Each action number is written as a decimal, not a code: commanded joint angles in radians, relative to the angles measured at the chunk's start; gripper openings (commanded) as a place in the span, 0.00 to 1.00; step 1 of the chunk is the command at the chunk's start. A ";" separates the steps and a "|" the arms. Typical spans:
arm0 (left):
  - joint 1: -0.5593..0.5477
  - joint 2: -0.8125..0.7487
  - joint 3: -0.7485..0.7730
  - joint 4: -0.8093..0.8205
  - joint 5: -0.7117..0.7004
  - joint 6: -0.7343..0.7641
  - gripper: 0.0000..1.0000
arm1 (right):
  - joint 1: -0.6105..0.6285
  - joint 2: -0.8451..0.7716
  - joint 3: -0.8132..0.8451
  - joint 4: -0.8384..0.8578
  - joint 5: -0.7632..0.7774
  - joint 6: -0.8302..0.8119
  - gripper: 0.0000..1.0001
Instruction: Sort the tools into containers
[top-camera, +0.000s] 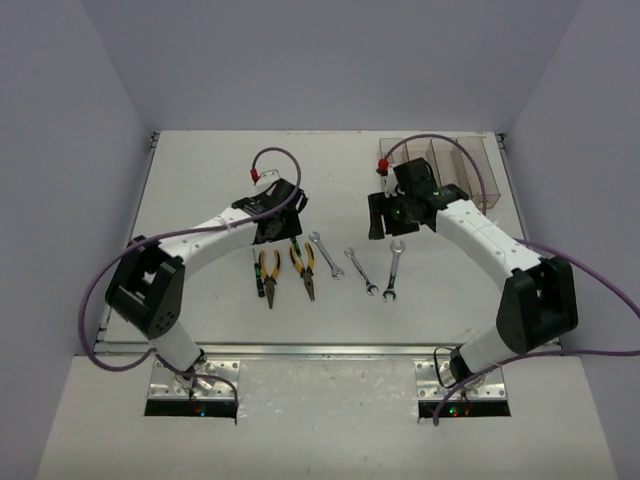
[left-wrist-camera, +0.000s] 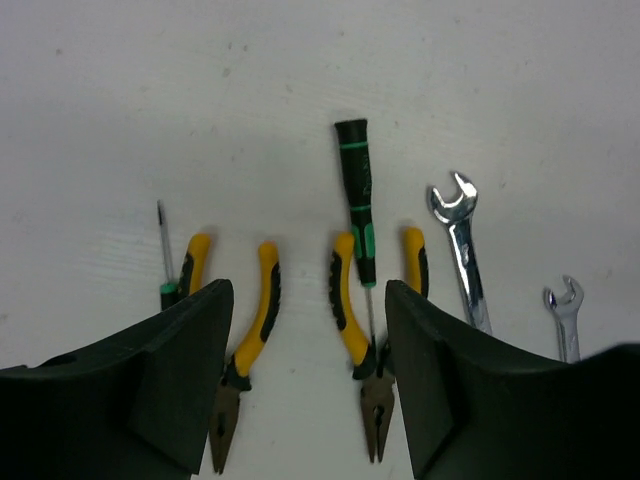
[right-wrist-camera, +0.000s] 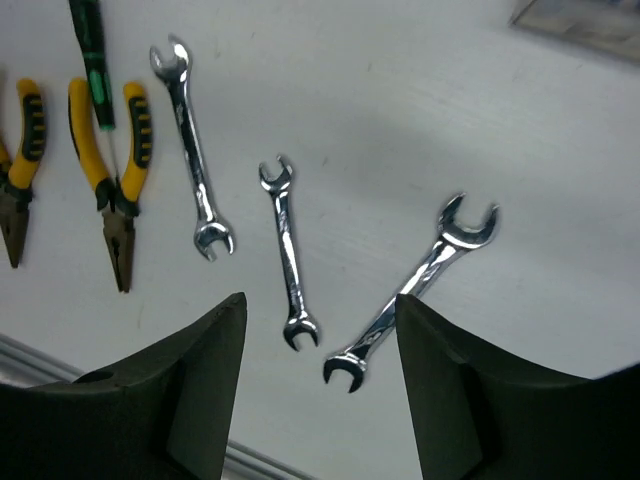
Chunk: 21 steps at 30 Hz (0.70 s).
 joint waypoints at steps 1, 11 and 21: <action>0.000 0.152 0.137 0.034 -0.073 -0.073 0.60 | -0.009 -0.110 -0.164 0.101 -0.084 0.088 0.61; 0.013 0.428 0.278 0.044 -0.045 -0.107 0.53 | -0.007 -0.252 -0.282 0.075 -0.088 0.043 0.61; 0.024 0.467 0.309 0.032 -0.063 -0.123 0.02 | -0.007 -0.277 -0.293 0.092 -0.128 0.044 0.61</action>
